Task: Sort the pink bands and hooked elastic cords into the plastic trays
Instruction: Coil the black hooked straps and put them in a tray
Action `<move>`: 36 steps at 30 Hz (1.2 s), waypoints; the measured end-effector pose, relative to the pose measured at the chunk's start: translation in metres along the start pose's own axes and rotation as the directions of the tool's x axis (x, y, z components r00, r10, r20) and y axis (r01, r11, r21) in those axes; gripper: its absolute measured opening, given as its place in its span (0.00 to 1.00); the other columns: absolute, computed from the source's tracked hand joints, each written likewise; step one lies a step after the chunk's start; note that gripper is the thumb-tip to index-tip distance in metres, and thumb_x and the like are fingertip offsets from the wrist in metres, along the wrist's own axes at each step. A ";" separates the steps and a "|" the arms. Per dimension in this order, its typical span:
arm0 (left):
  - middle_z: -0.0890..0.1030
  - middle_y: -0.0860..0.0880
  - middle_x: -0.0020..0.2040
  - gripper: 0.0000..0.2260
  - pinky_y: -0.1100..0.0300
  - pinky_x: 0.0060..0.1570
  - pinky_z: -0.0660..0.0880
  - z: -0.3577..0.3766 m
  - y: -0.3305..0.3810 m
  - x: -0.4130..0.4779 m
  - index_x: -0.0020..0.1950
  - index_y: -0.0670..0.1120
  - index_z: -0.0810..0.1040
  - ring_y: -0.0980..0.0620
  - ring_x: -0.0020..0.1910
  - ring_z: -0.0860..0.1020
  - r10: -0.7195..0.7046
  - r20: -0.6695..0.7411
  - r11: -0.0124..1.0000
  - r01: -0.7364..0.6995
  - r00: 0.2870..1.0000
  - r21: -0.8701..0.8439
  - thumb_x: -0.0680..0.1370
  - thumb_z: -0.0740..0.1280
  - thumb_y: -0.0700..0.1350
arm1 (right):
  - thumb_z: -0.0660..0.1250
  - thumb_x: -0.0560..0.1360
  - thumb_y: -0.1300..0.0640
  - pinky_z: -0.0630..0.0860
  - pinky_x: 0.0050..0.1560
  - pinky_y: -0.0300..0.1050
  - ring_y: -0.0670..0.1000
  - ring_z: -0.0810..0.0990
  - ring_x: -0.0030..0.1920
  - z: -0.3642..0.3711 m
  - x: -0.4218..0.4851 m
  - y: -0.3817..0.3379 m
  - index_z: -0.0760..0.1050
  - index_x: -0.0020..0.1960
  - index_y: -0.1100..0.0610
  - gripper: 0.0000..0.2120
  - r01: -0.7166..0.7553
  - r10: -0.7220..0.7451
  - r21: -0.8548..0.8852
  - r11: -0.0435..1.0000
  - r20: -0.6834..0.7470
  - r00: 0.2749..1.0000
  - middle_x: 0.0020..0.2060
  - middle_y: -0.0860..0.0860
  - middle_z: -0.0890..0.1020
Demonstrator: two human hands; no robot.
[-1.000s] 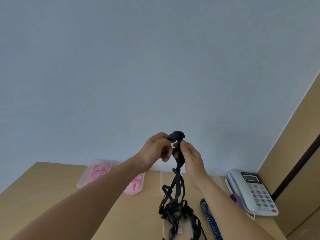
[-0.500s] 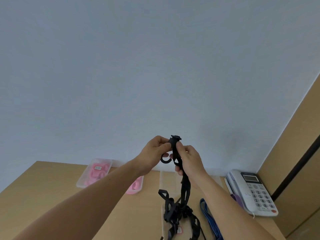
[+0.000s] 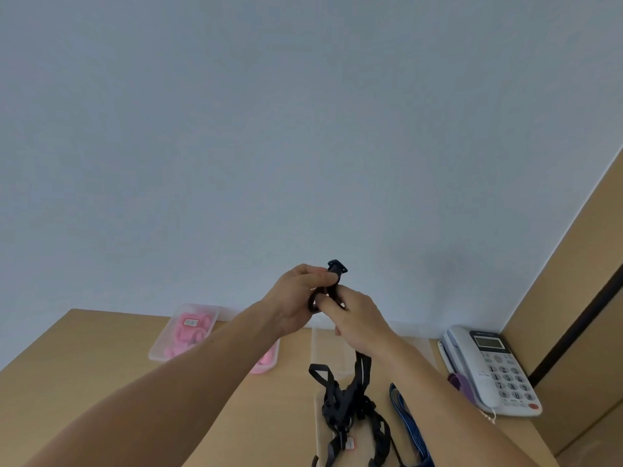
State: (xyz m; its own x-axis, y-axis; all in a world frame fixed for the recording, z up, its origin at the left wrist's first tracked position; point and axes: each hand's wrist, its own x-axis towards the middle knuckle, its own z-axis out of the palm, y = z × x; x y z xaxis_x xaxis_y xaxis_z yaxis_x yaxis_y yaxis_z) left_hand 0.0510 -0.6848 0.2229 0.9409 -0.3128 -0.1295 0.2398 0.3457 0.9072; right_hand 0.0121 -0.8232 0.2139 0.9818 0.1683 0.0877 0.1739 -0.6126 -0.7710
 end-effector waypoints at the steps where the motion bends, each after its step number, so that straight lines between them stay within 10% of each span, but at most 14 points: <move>1: 0.80 0.47 0.37 0.08 0.59 0.33 0.77 -0.001 -0.001 0.001 0.41 0.44 0.75 0.51 0.33 0.79 -0.032 -0.001 0.999 0.032 0.999 -0.028 0.75 0.70 0.33 | 0.57 0.69 0.30 0.78 0.48 0.53 0.52 0.80 0.40 0.000 0.000 -0.001 0.76 0.48 0.47 0.23 0.004 -0.004 0.014 1.000 0.038 0.999 0.44 0.51 0.81; 7: 0.81 0.47 0.51 0.22 0.55 0.42 0.80 -0.009 0.001 -0.001 0.64 0.49 0.73 0.47 0.45 0.80 -0.077 0.047 0.997 0.078 0.996 -0.016 0.73 0.71 0.33 | 0.65 0.76 0.47 0.72 0.38 0.47 0.43 0.74 0.30 0.001 -0.001 0.001 0.78 0.43 0.49 0.08 -0.005 0.001 0.058 0.998 0.057 0.998 0.29 0.44 0.77; 14: 0.81 0.44 0.42 0.16 0.53 0.41 0.77 -0.027 0.015 -0.004 0.58 0.43 0.77 0.47 0.40 0.79 0.000 0.161 0.957 -0.047 0.987 0.286 0.73 0.70 0.47 | 0.63 0.80 0.61 0.70 0.34 0.40 0.49 0.78 0.31 -0.013 -0.001 0.001 0.81 0.49 0.61 0.08 -0.070 -0.016 0.410 0.909 0.203 0.979 0.37 0.48 0.85; 17: 0.81 0.45 0.43 0.13 0.54 0.42 0.73 -0.028 0.018 -0.003 0.51 0.44 0.74 0.50 0.38 0.78 0.084 0.072 0.920 -0.105 0.994 0.378 0.71 0.72 0.46 | 0.62 0.82 0.59 0.73 0.35 0.43 0.54 0.82 0.37 -0.018 0.002 0.007 0.80 0.56 0.60 0.10 -0.085 0.000 0.478 0.874 0.176 0.984 0.47 0.56 0.86; 25: 0.75 0.50 0.35 0.08 0.62 0.26 0.66 -0.023 0.006 0.001 0.51 0.44 0.75 0.55 0.26 0.68 0.104 0.058 0.834 -0.119 0.993 0.539 0.74 0.70 0.38 | 0.71 0.75 0.47 0.72 0.36 0.38 0.46 0.76 0.31 -0.026 0.010 0.008 0.81 0.48 0.45 0.03 -0.072 0.058 0.032 0.997 0.326 0.944 0.35 0.48 0.81; 28: 0.79 0.52 0.35 0.03 0.64 0.24 0.64 -0.023 0.002 0.003 0.47 0.48 0.81 0.58 0.24 0.68 0.101 0.046 0.773 -0.107 0.994 0.626 0.75 0.69 0.43 | 0.73 0.72 0.46 0.74 0.39 0.42 0.43 0.78 0.31 -0.023 0.012 0.007 0.79 0.56 0.46 0.14 -0.066 0.070 -0.027 0.997 0.256 0.964 0.38 0.48 0.81; 31: 0.79 0.53 0.32 0.04 0.65 0.23 0.64 -0.025 -0.001 0.007 0.42 0.47 0.79 0.59 0.22 0.68 0.168 -0.042 0.777 -0.106 0.985 0.620 0.75 0.70 0.46 | 0.72 0.73 0.48 0.78 0.44 0.51 0.45 0.80 0.33 -0.015 0.013 0.009 0.78 0.55 0.49 0.12 -0.079 0.069 0.057 0.995 0.168 0.983 0.38 0.48 0.84; 36: 0.78 0.53 0.32 0.09 0.60 0.35 0.72 -0.026 -0.006 0.014 0.38 0.47 0.75 0.54 0.32 0.74 0.319 -0.135 0.638 -0.108 0.938 0.762 0.73 0.71 0.49 | 0.71 0.64 0.33 0.75 0.39 0.40 0.47 0.81 0.34 -0.009 0.013 0.009 0.81 0.51 0.40 0.18 -0.073 0.019 0.203 0.976 0.256 0.966 0.37 0.49 0.83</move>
State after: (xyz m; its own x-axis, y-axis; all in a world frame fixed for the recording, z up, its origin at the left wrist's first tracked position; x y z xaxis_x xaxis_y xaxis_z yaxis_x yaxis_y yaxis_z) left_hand 0.0686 -0.6683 0.2051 0.9914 -0.0637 0.1143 -0.1305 -0.4199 0.8982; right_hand 0.0268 -0.8334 0.2131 0.9327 0.3490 -0.0914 0.0827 -0.4536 -0.8874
